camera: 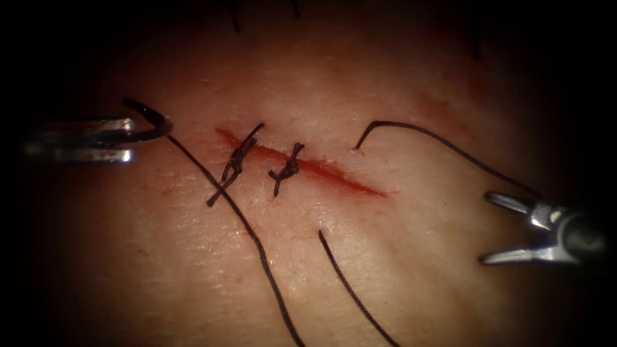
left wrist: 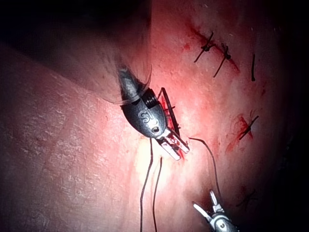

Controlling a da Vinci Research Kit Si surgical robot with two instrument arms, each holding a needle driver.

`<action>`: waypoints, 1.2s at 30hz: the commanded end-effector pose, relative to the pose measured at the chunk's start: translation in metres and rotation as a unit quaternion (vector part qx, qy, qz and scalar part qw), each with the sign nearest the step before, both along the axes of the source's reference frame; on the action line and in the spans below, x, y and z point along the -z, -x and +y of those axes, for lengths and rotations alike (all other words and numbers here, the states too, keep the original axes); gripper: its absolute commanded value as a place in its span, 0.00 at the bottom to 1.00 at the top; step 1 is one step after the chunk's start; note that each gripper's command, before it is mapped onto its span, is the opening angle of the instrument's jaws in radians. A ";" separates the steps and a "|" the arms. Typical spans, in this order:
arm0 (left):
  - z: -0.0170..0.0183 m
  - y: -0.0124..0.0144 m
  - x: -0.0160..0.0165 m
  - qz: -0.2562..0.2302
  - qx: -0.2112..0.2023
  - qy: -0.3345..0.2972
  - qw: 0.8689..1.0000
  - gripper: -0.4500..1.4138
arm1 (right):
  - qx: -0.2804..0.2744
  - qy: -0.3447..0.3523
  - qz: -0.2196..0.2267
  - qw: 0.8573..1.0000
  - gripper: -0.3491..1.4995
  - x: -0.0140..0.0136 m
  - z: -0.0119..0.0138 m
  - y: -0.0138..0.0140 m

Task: Wound Closure
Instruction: Pull the thread through the tissue using the right gripper, leaving only a short end of the thread

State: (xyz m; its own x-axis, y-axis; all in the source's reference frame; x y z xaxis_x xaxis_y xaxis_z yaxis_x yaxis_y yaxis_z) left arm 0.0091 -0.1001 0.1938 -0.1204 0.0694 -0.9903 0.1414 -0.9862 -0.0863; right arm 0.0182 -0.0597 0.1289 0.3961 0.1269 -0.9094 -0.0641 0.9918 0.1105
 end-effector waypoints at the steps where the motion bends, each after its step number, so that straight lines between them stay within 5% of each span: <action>1: -0.0006 0.0007 -0.0006 -0.002 0.000 -0.002 1.000 0.00 | 0.003 0.010 0.003 1.000 0.81 -0.0017 -0.0002 -0.0024; 8: -0.0005 0.0017 -0.0008 -0.002 -0.003 -0.002 1.000 0.00 | -0.001 0.023 0.003 1.000 0.80 -0.0052 -0.0010 -0.0056; 21: -0.0006 0.0025 -0.0011 -0.004 -0.008 -0.001 1.000 0.00 | 0.020 0.035 0.034 0.999 0.74 -0.0053 -0.0031 -0.0133; 34: -0.0007 0.0025 -0.0011 -0.004 -0.008 -0.001 1.000 0.00 | 0.038 0.043 0.021 0.998 0.68 -0.0071 -0.0041 -0.0147; 36: -0.0006 0.0025 -0.0011 -0.004 -0.008 -0.001 1.000 0.00 | 0.039 0.043 0.021 0.998 0.60 -0.0071 -0.0041 -0.0148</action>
State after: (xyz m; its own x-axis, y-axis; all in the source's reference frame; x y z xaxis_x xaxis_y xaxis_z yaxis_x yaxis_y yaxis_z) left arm 0.0071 -0.1002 0.1944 -0.1140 0.0676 -0.9912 0.1581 -0.9837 -0.0853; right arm 0.0323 -0.0636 0.1356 0.3685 0.0172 -0.9295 0.0149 0.9996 0.0244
